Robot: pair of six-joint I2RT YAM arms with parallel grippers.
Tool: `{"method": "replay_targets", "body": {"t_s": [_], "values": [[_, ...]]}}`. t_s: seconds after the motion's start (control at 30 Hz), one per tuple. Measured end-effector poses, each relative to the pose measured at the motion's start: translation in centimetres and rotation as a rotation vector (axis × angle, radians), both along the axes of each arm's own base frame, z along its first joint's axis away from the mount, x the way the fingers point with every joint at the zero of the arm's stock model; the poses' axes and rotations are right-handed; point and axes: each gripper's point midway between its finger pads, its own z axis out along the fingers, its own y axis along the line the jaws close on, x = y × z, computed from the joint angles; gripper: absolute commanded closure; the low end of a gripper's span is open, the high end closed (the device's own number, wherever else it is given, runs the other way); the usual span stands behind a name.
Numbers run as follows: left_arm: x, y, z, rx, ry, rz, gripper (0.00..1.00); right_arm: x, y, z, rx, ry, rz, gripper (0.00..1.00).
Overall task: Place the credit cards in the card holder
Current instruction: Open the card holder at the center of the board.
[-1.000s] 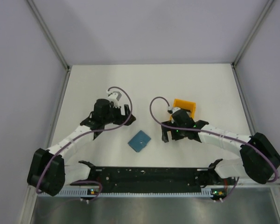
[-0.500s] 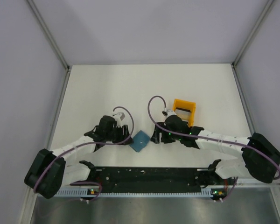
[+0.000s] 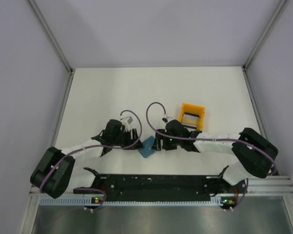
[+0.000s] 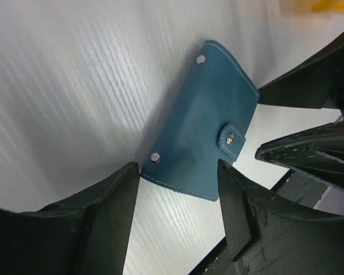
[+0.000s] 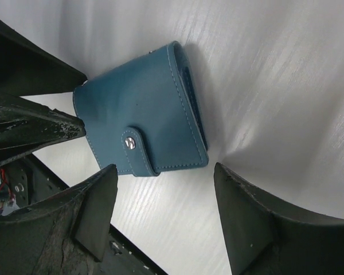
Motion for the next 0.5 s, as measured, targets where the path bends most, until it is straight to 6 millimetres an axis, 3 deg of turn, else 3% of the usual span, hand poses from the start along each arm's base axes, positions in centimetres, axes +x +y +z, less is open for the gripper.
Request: {"method": "replay_targets", "body": {"t_s": [0.17, 0.27, 0.33, 0.5], "values": [[1.5, -0.8, 0.3, -0.025, -0.023, 0.02, 0.38, 1.0, 0.5, -0.5, 0.006, -0.001, -0.014, 0.36], [2.0, -0.8, 0.1, -0.022, -0.036, 0.029, 0.56, 1.7, 0.9, -0.5, 0.021, -0.008, -0.019, 0.46], [2.2, -0.8, -0.2, -0.014, -0.034, 0.031, 0.78, 2.0, 1.0, -0.7, 0.027, -0.008, -0.02, 0.51], [2.5, -1.0, -1.0, -0.016, -0.019, 0.023, 1.0, 2.3, 0.9, -1.0, 0.021, -0.02, -0.007, 0.57]]}}
